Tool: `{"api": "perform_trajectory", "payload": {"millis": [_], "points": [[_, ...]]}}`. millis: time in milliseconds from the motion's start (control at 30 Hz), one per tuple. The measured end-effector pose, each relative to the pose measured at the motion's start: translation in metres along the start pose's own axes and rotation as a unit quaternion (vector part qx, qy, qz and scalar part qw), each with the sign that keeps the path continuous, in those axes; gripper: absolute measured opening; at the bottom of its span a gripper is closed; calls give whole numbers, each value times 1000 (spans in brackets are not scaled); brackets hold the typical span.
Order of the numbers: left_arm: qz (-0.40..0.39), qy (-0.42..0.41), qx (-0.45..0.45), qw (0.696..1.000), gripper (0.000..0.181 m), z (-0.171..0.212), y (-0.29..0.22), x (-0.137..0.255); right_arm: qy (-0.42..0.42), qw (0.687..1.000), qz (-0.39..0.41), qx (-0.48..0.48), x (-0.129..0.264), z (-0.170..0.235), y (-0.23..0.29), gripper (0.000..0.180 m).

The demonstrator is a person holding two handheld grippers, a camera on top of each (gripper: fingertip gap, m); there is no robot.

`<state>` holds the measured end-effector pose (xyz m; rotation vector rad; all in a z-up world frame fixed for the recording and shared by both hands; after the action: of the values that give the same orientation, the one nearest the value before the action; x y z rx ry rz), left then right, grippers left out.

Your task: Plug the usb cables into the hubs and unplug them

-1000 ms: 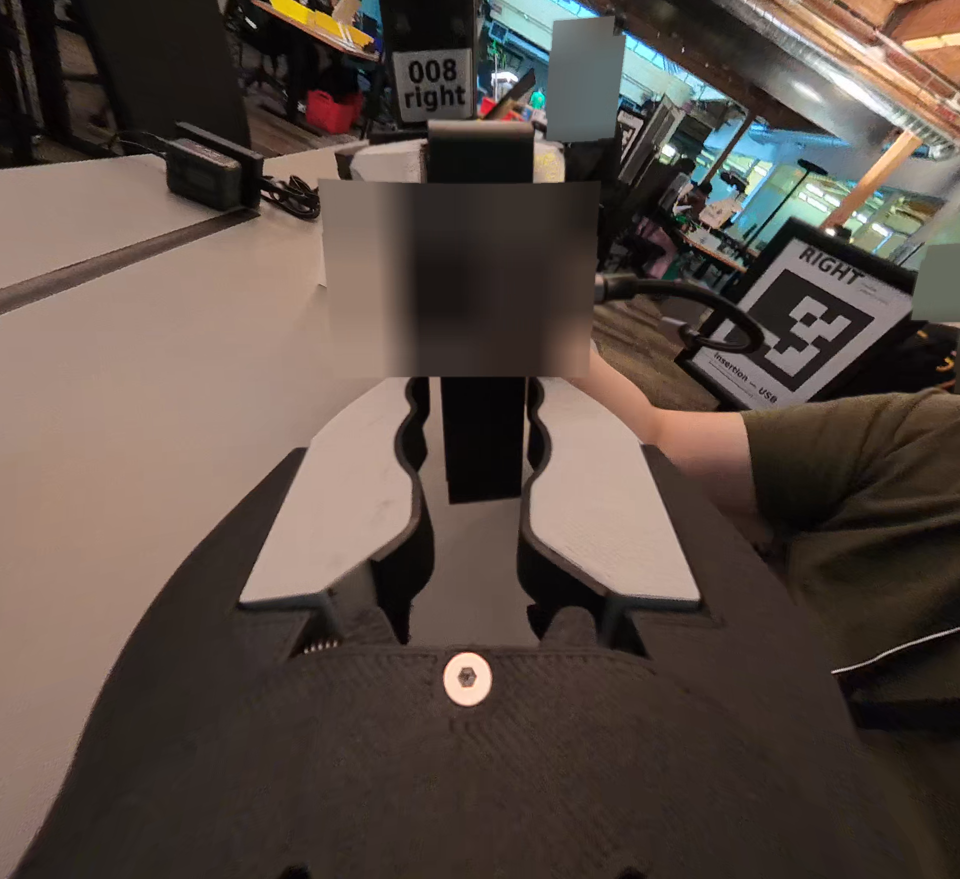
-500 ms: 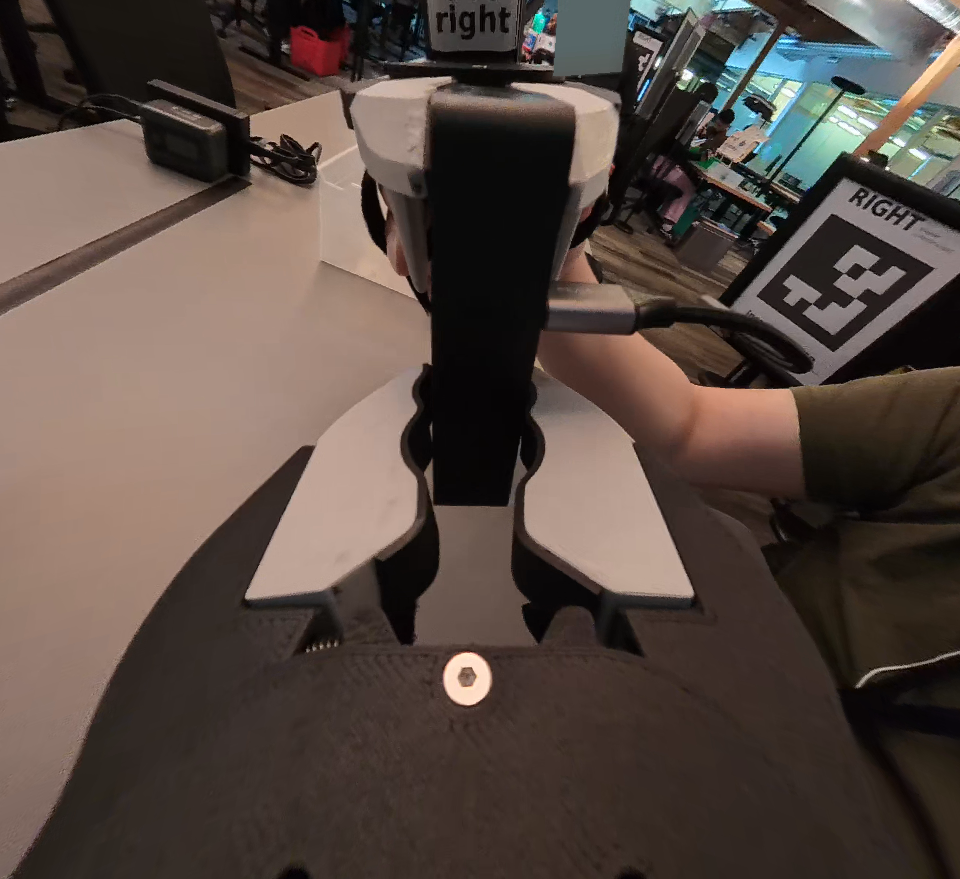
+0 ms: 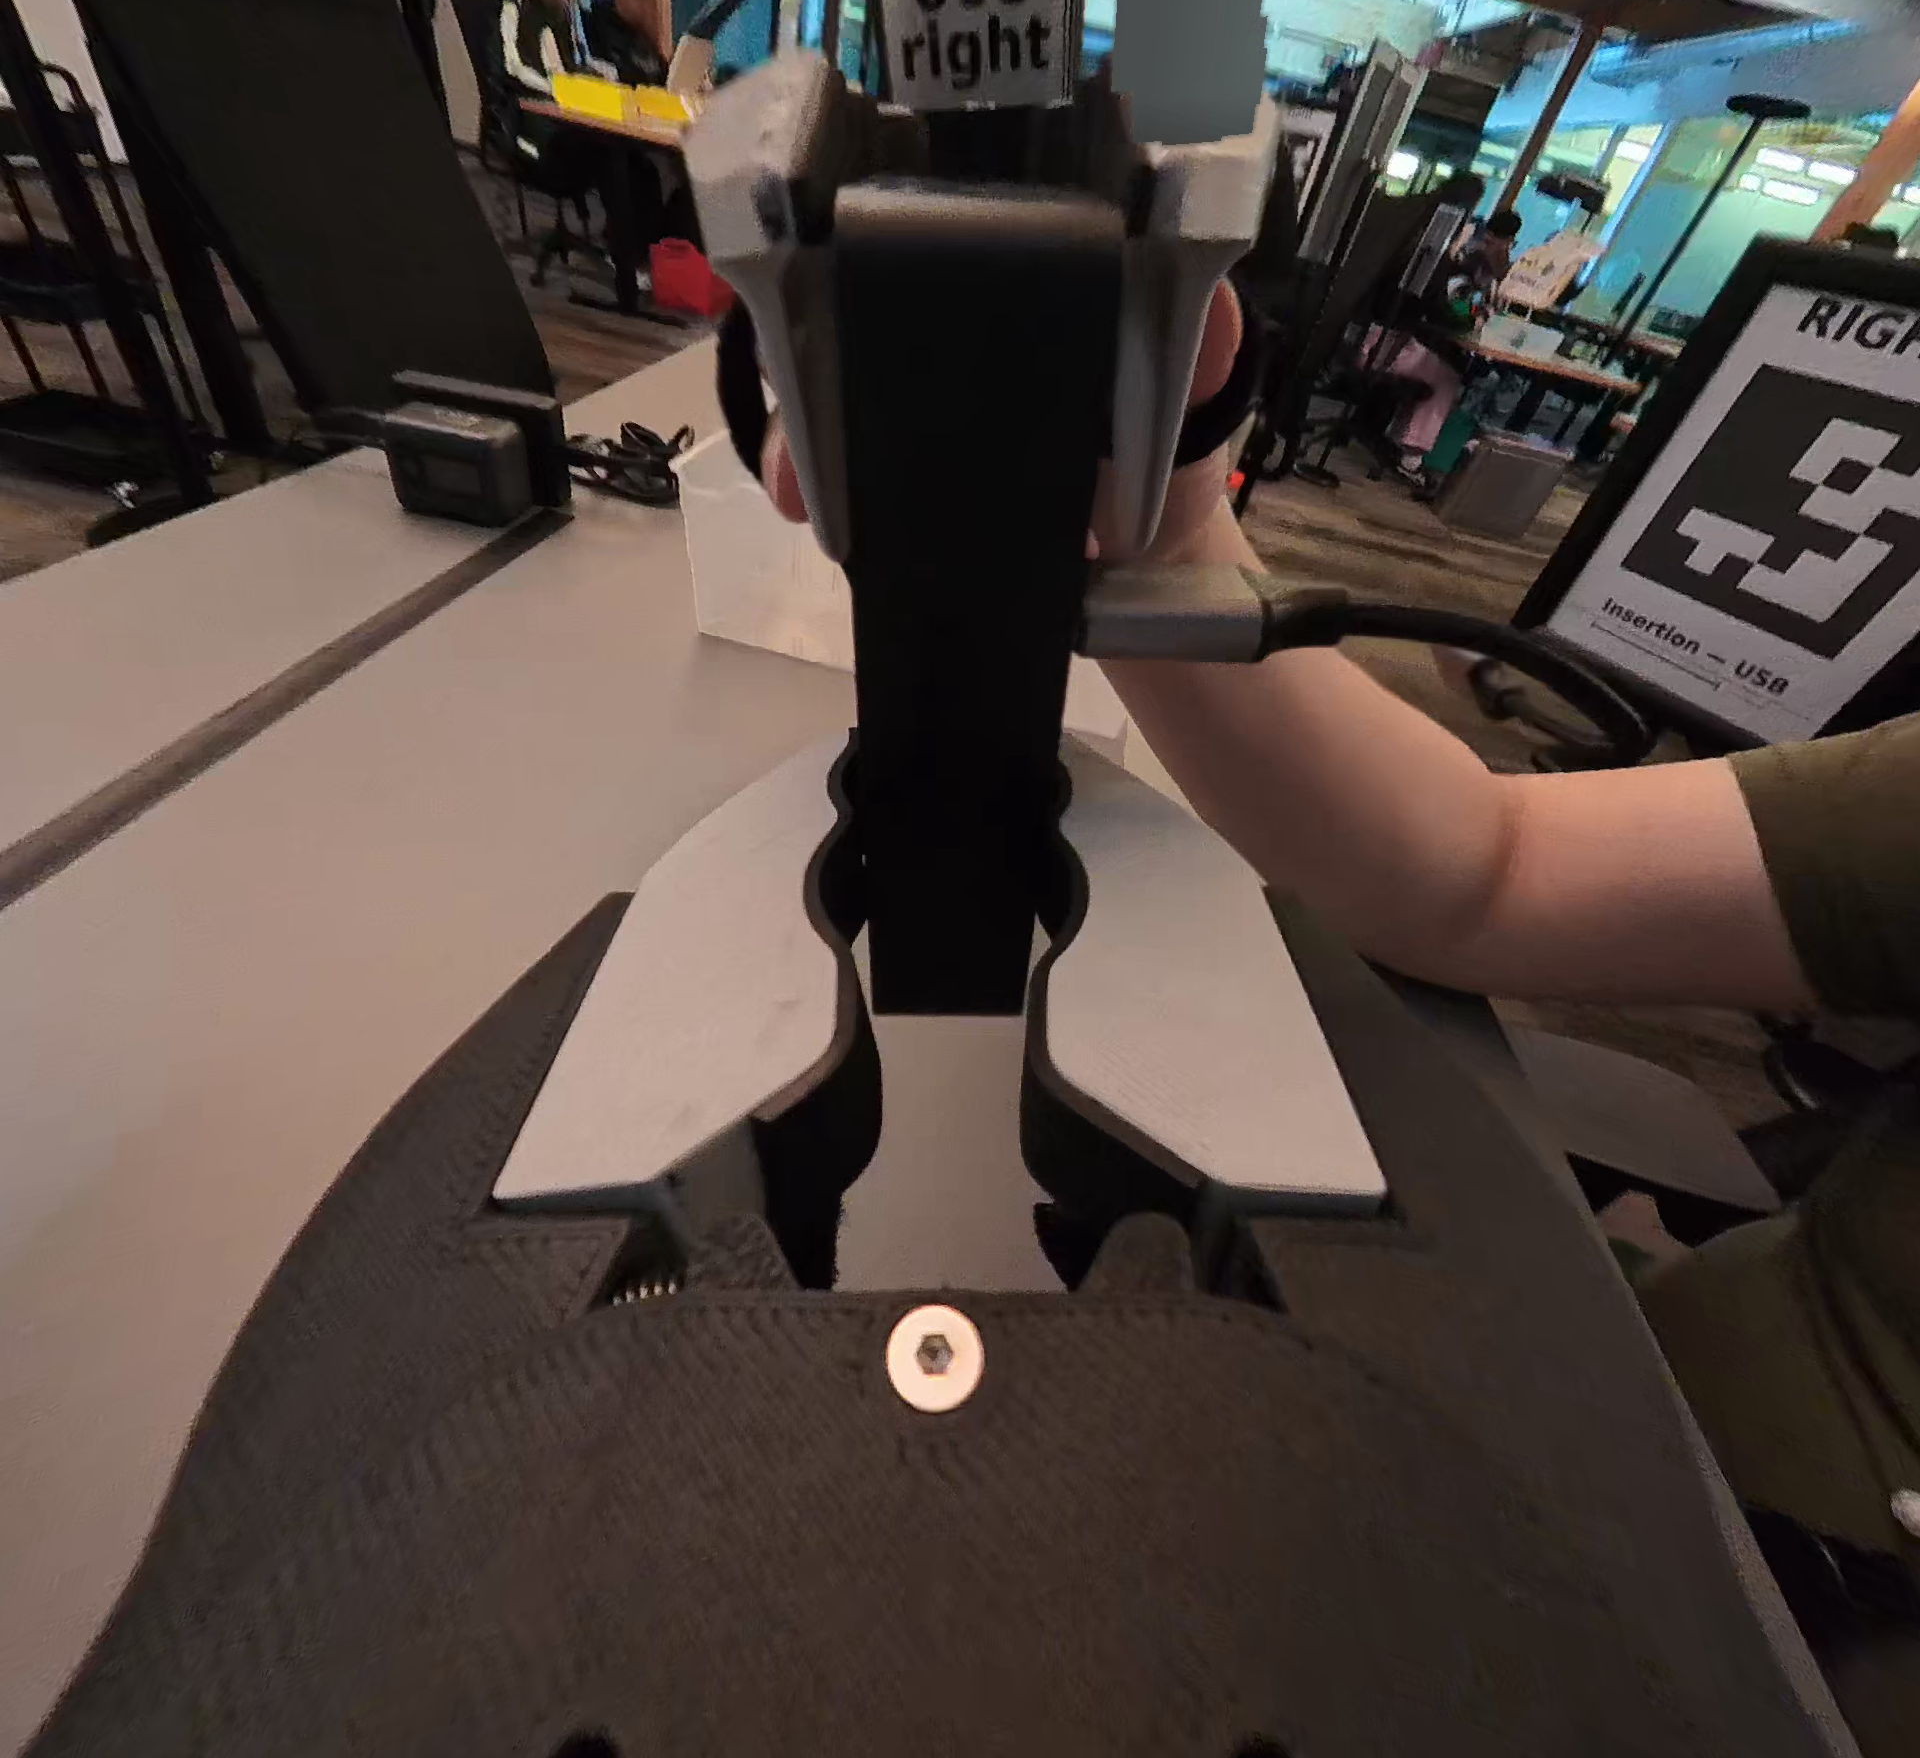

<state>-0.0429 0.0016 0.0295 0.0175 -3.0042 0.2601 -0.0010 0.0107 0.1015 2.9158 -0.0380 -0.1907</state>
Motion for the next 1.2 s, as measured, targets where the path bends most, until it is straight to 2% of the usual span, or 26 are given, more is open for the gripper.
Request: {"api": "perform_trajectory", "payload": {"millis": [100, 167, 200, 367, 467, 533, 633, 867, 1100, 1200], "points": [[2, -6, 7, 1000, 28, -4, 1, 4, 13, 1000, 18, 13, 3, 1, -1, 29], [-1, -9, -6, 1000, 28, -6, 1, 7, 76, 996, 34, 16, 0, 13, -2, 36], [-1, -5, -13, 1000, 27, -6, 0, 7, 98, 994, 35, 19, -3, 17, -1, 33], [19, 15, 14, 1000, 29, -7, -5, 7, 77, 997, 17, 13, -8, 12, 3, 29], [23, 19, 23, 999, 41, -6, -7, 3, 73, 997, 11, 18, -13, 11, 5, 29], [14, 9, 10, 1000, 31, -6, -7, 3, 81, 996, 18, 29, -17, 12, 6, 29], [-5, -13, -15, 1000, 30, -11, -6, 5, 69, 997, 24, 33, -16, 8, 7, 29], [-37, -5, -79, 996, 28, -11, -7, 8, 74, 996, 10, 50, -20, 7, 13, 31], [-20, -16, -47, 999, 31, -12, -7, 6, 75, 995, 16, 70, -19, 6, 14, 30], [-21, -17, -60, 998, 30, -12, -8, 7, 74, 994, 16, 73, -20, 5, 14, 29]]}}
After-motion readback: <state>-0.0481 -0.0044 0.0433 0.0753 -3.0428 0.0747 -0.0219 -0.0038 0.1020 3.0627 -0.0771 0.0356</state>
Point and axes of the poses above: each gripper's, where its closed fingertips meet, x back along the fingers, z out of its underside, y = z × x across the jaws, the point moved 4 cm from there along x, back along the fingers, and after that the axes turned 9 degrees about -z, right-handed, at the moved point
